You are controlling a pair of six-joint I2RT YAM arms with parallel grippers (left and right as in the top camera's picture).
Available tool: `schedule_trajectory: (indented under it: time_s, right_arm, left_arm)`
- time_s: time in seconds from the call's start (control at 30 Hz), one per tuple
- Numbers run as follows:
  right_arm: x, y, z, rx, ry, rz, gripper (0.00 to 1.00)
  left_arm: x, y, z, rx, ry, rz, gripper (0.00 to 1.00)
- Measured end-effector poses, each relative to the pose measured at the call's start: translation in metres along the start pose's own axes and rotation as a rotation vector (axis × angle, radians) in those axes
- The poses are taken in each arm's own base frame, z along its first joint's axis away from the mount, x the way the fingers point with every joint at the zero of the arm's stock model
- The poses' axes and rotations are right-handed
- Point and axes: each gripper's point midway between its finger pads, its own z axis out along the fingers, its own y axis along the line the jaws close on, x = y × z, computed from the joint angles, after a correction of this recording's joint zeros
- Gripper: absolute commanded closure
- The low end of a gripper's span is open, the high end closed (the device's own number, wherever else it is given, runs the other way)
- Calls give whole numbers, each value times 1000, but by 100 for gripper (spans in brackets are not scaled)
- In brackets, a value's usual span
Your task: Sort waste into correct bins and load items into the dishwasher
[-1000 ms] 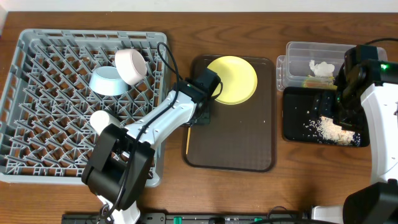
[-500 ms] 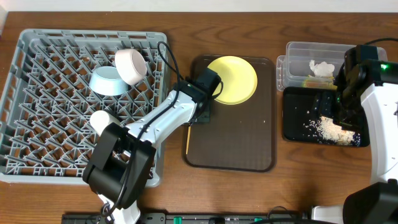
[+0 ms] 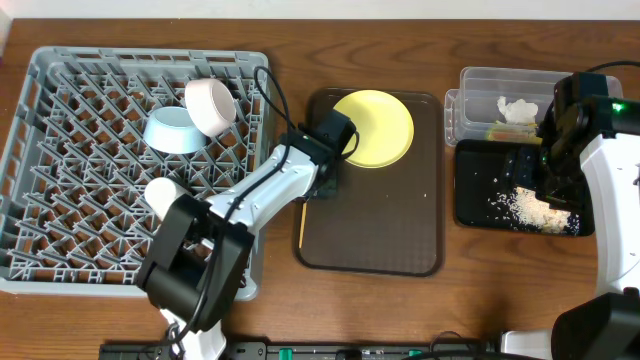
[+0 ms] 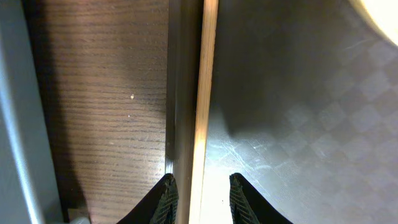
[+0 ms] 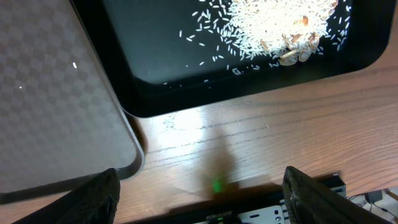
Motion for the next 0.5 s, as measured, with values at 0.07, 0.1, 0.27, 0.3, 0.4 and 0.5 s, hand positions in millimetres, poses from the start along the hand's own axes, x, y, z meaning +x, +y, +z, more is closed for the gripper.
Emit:
schedule_trajectory:
  time_s: [0.07,0.1,0.27,0.3,0.4,0.5]
  right_arm:
    - [0,0,0,0,0,0,18]
    - [0,0,0,0,0,0,19]
    - [0,0,0,0,0,0,18]
    - [0,0,0,0,0,0,19]
    - [0,0,0,0,0,0,19]
    - [0,0,0,0,0,0,19]
  left_arm:
    - [2,1,5,-10,12,2,69]
    - [3,1,7,-14,16,3,69]
    - [3,2,9,-18,20,5,69]
    - [3,1,9,-18,19,4,69]
    - [3,1,9,-17,18,4,69]
    - [3,1,9,-17,18,4,69]
